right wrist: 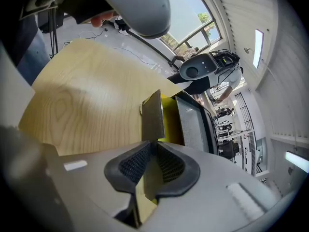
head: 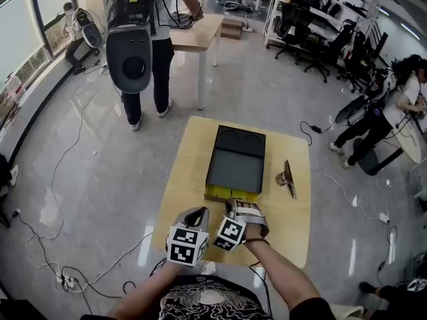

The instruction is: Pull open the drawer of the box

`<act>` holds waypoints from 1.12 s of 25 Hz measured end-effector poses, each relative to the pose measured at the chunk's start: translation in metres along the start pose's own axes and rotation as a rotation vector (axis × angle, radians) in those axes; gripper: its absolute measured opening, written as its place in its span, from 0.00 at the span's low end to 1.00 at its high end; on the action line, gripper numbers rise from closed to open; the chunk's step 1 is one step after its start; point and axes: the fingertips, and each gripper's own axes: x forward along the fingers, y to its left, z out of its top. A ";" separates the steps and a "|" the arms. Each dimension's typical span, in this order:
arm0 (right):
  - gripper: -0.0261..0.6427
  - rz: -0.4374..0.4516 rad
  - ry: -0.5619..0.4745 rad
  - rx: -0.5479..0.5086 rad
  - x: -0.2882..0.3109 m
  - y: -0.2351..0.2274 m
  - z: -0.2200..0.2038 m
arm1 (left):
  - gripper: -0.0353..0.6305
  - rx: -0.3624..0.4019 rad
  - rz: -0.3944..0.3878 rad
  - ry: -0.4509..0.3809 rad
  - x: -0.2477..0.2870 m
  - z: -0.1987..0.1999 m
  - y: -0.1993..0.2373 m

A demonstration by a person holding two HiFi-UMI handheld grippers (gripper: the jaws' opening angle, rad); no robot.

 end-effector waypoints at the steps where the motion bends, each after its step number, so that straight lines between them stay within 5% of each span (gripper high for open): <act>1: 0.11 0.002 -0.005 -0.002 -0.008 0.004 -0.003 | 0.07 -0.005 0.009 -0.004 -0.007 -0.003 -0.006; 12: 0.11 0.014 -0.008 -0.007 -0.087 0.067 0.013 | 0.07 -0.020 0.034 -0.031 -0.107 -0.038 -0.037; 28: 0.11 0.021 0.033 0.032 -0.198 0.250 0.169 | 0.07 0.019 -0.056 -0.017 -0.318 -0.162 0.040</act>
